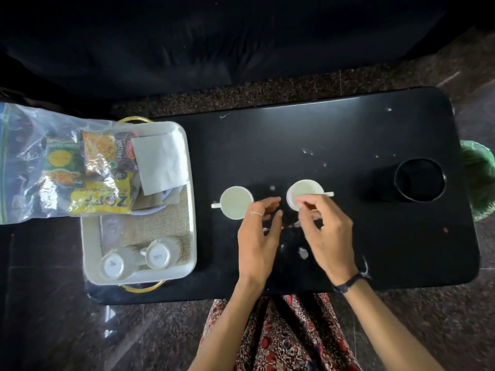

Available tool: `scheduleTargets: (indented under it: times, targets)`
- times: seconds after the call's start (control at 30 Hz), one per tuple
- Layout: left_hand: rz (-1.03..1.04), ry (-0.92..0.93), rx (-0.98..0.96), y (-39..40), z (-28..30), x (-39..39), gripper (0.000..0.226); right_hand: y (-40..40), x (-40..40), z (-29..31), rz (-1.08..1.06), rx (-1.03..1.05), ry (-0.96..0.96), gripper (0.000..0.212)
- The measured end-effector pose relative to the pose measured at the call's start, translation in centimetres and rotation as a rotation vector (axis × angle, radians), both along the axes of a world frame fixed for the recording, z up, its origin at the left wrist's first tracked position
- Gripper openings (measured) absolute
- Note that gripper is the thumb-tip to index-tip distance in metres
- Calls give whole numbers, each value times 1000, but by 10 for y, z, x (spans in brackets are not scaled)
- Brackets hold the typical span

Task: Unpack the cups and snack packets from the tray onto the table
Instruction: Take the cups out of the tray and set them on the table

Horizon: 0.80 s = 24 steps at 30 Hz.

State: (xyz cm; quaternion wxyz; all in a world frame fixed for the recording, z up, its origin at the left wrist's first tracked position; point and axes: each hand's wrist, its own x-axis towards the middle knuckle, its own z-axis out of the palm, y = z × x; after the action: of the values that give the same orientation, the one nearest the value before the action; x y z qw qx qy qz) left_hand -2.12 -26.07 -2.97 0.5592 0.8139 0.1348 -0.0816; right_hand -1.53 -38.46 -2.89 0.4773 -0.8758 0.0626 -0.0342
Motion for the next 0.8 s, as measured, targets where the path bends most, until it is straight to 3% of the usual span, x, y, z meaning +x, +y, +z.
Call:
scheduleTargets:
  times: [0.27,0.37,0.47,0.63,0.8]
  targets:
    - [359,50,-1,94,21,-10,24,141,-8,7,124,210,143,10]
    - [418,87,155,135,17,-16,23,178,-6,0,158,196,252,9]
    - [406,202,367,176,8,-21,19,207,-5,-11,174,82,484,12]
    - [114,446,529,226,-14,-6,28,238,-2,-30,189,-111,863,42]
    - [-365,721,691,236,-32,15,37,256,-4,-44,83,87,1108,54]
